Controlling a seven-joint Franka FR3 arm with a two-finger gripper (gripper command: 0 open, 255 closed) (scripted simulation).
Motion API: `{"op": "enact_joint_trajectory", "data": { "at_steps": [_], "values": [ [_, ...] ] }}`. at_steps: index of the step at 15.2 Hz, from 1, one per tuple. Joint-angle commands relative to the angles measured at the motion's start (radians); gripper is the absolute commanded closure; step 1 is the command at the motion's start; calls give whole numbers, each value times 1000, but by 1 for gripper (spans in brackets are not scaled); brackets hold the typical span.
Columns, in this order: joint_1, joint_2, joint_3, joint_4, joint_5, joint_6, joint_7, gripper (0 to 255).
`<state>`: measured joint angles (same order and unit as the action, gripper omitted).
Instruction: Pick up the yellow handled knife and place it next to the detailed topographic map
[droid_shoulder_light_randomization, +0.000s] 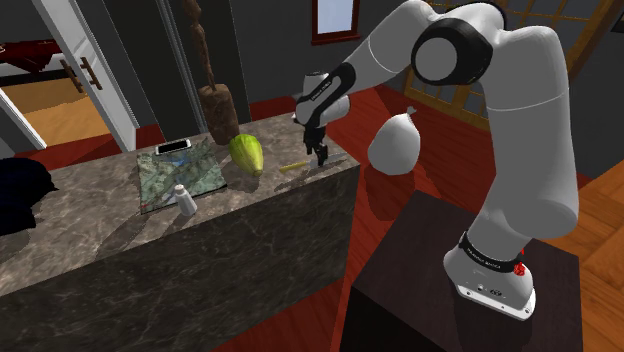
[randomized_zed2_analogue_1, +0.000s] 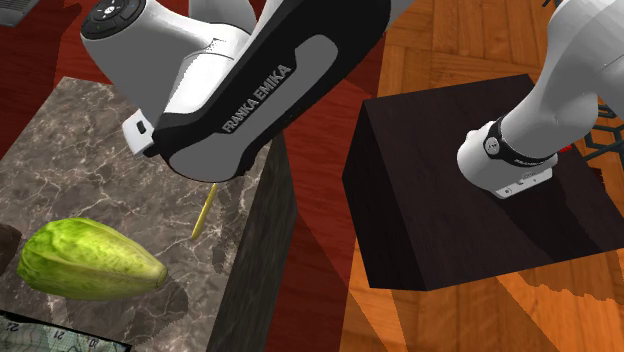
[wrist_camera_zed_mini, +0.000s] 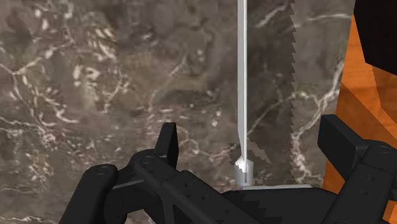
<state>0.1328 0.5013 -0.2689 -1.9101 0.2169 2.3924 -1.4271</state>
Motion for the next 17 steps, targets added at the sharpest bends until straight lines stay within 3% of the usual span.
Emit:
{"op": "enact_joint_trajectory", "data": {
  "at_steps": [1, 10, 11, 17],
  "values": [
    [-5, 23, 6, 5, 9, 19, -7, 0],
    [-8, 39, 10, 5, 15, 33, -11, 0],
    [-8, 39, 10, 5, 15, 33, -11, 255],
    [-8, 39, 10, 5, 15, 33, -11, 255]
  ]
}}
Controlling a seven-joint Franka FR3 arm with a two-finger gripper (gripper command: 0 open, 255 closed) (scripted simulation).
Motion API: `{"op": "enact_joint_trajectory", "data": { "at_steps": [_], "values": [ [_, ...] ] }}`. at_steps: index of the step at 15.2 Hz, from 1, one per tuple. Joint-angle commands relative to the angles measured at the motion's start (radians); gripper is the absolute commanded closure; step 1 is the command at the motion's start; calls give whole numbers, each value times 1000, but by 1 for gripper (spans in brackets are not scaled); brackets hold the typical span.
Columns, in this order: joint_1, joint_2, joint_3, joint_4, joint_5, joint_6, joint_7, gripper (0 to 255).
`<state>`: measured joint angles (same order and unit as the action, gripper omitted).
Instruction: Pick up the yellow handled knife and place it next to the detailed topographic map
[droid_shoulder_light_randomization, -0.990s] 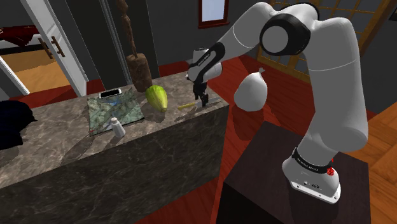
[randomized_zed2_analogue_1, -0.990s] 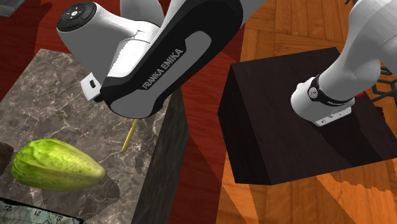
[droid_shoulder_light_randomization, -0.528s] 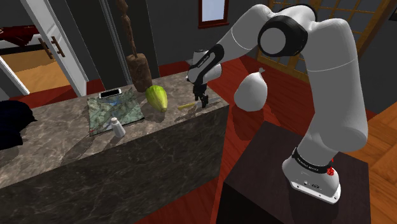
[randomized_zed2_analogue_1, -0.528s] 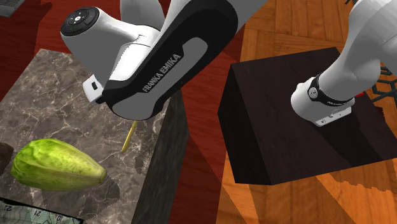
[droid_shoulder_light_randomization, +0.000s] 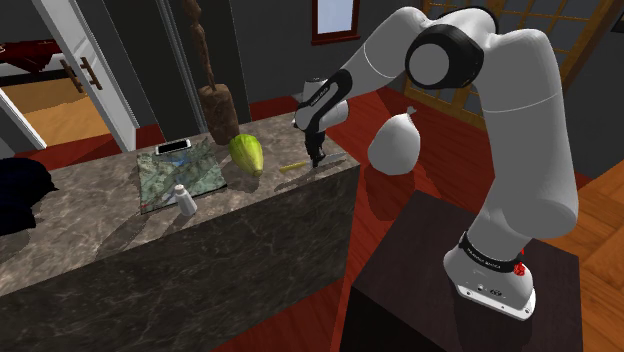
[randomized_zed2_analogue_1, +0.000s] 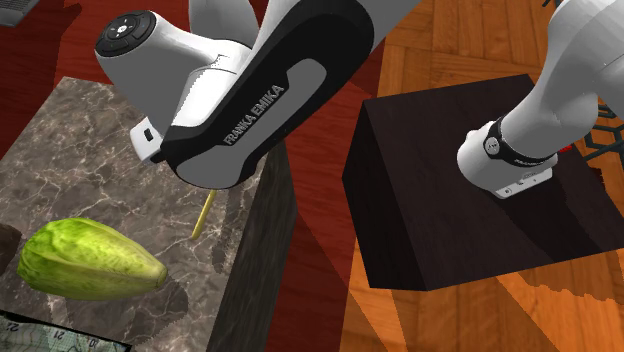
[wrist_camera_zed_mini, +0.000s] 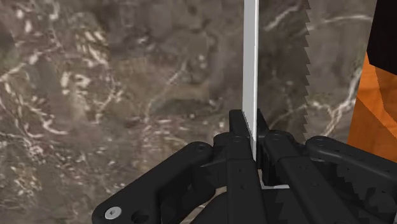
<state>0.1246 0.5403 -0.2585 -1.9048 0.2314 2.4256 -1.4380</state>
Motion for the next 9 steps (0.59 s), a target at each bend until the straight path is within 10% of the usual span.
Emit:
{"op": "enact_joint_trajectory", "data": {
  "at_steps": [1, 9],
  "values": [
    [0, 0, 0, 0, 0, 0, 0, 255],
    [11, -57, -16, 2, -22, -57, 15, 255]
  ]
}}
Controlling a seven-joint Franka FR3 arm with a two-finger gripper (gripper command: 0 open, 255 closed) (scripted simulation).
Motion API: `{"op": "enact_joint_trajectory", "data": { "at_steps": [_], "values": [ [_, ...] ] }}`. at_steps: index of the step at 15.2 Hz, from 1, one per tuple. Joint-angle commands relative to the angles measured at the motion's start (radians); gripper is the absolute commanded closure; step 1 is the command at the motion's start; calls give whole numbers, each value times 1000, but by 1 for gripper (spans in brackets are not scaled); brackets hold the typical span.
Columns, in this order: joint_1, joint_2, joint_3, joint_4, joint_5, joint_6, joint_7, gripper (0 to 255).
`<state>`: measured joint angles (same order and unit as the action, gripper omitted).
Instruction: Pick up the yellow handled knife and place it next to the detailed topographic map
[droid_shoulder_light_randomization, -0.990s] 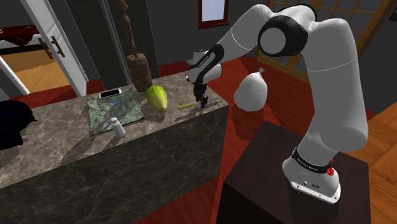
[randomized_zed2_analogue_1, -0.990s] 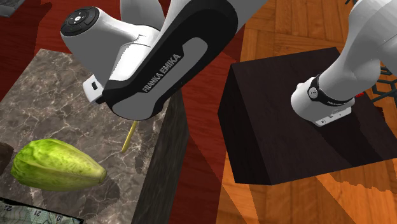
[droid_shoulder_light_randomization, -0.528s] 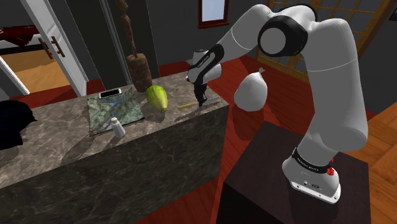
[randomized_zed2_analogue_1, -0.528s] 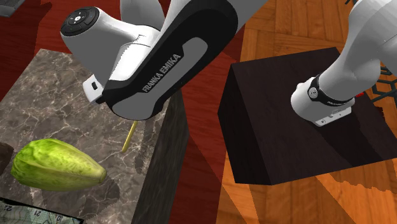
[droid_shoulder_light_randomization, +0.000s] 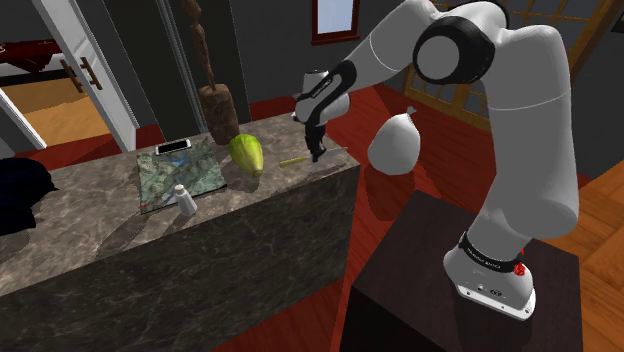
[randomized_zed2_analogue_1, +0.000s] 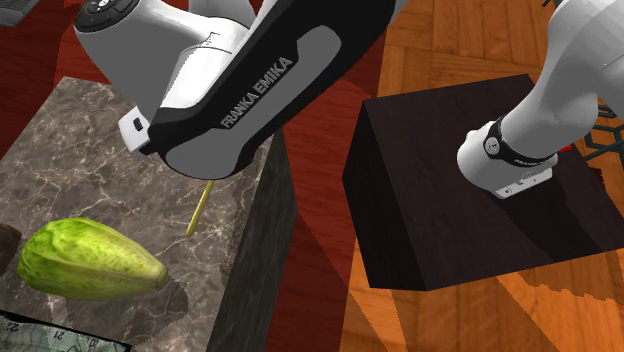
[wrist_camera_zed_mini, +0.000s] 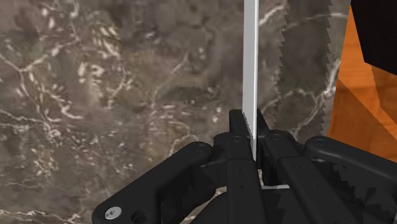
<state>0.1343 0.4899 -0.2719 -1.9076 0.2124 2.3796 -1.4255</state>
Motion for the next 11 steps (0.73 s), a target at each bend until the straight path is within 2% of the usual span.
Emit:
{"op": "enact_joint_trajectory", "data": {
  "at_steps": [1, 11],
  "values": [
    [3, -16, -4, 6, -7, -21, 6, 255],
    [17, -99, -24, 29, -43, -124, 30, 255]
  ]
}}
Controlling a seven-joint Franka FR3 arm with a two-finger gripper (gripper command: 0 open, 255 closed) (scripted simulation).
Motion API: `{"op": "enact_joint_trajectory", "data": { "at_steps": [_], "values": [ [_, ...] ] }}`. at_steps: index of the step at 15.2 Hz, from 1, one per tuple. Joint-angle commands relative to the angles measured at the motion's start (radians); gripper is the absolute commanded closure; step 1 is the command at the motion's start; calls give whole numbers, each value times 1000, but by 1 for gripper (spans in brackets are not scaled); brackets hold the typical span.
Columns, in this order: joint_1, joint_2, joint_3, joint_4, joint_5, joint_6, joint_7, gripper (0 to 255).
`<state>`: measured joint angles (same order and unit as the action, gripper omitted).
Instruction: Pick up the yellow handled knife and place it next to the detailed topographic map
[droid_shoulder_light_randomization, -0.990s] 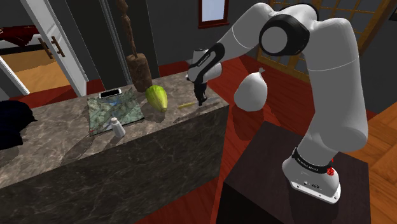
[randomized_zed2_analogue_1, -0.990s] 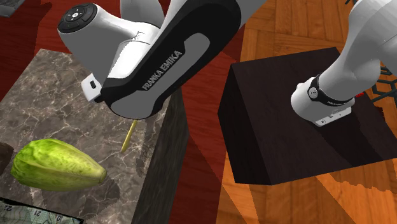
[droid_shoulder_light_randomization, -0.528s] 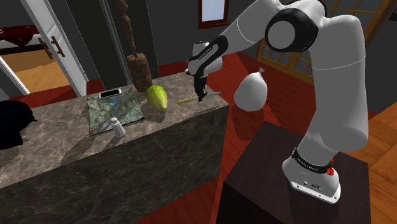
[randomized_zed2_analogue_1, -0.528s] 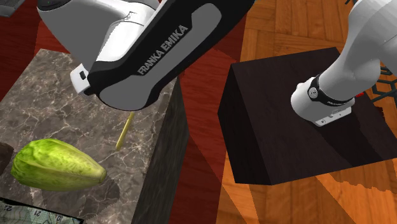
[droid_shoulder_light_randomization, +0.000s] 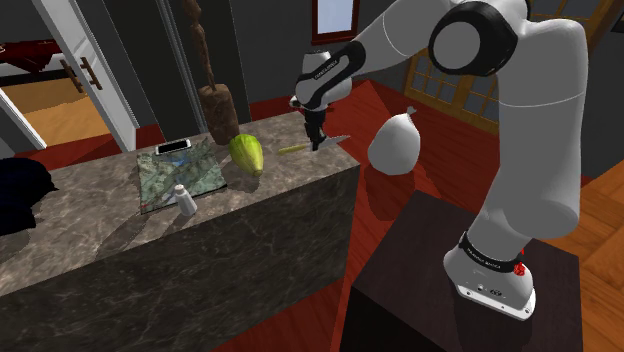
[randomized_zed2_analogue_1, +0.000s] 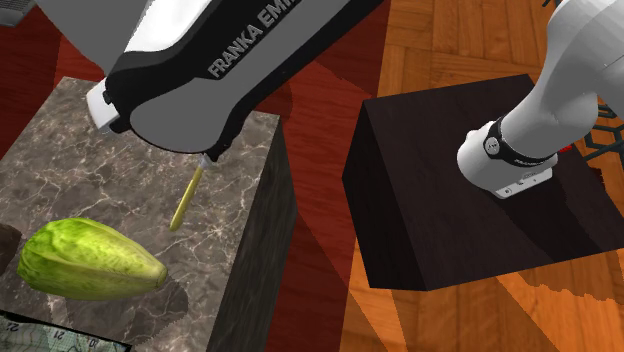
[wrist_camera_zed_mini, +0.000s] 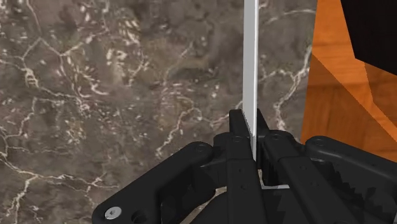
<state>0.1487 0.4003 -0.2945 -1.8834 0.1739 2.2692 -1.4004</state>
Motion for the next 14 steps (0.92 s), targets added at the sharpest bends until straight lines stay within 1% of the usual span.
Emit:
{"op": "enact_joint_trajectory", "data": {
  "at_steps": [1, 7, 14],
  "values": [
    [4, -17, -3, 8, -8, -24, 7, 255],
    [9, -55, -11, 31, -25, -83, 19, 255],
    [95, 22, 35, 152, -26, -123, 161, 255]
  ]
}}
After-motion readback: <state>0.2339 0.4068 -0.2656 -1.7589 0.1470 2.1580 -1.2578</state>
